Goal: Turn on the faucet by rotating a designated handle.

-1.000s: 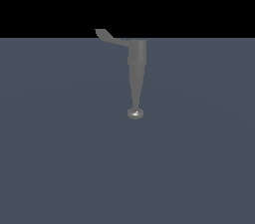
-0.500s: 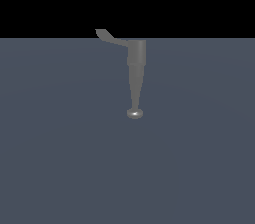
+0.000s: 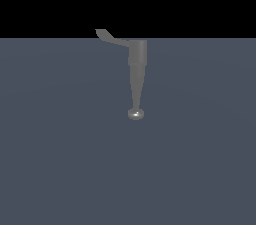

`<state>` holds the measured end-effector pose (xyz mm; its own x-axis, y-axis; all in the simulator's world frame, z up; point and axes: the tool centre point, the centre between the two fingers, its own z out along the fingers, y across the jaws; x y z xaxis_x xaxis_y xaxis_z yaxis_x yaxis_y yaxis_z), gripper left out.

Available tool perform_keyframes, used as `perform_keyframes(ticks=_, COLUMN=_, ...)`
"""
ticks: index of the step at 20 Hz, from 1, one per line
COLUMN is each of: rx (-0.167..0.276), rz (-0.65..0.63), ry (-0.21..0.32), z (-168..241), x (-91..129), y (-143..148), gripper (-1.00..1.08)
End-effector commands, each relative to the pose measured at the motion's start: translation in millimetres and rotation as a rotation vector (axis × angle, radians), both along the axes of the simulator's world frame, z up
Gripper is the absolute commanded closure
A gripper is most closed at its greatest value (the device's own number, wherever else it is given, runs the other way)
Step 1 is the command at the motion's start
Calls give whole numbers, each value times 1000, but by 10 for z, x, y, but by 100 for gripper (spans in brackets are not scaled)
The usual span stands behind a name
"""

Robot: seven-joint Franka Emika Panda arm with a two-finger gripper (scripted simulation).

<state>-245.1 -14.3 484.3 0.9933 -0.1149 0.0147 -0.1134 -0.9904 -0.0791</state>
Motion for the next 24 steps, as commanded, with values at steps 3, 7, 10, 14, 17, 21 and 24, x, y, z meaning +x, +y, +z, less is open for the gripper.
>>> perform_keyframes(ticks=3, rx=7, rz=-50, ry=5, z=-7, x=113, y=9, gripper=108)
perform_keyframes(ticks=7, rx=15, rz=-113, ry=13, z=-20, x=257, y=22, gripper=108)
perform_keyframes(ticks=10, rx=22, rz=-173, ry=20, z=-39, x=394, y=35, gripper=108)
perform_keyframes(ticks=14, rx=30, rz=-265, ry=32, z=-78, x=602, y=59, gripper=108)
perform_keyframes(ticks=17, rx=35, rz=-334, ry=41, z=-117, x=760, y=80, gripper=108)
perform_keyframes(ticks=21, rx=39, rz=-428, ry=53, z=-180, x=970, y=112, gripper=108)
perform_keyframes(ticks=24, rx=41, rz=-499, ry=62, z=-237, x=1128, y=140, gripper=108)
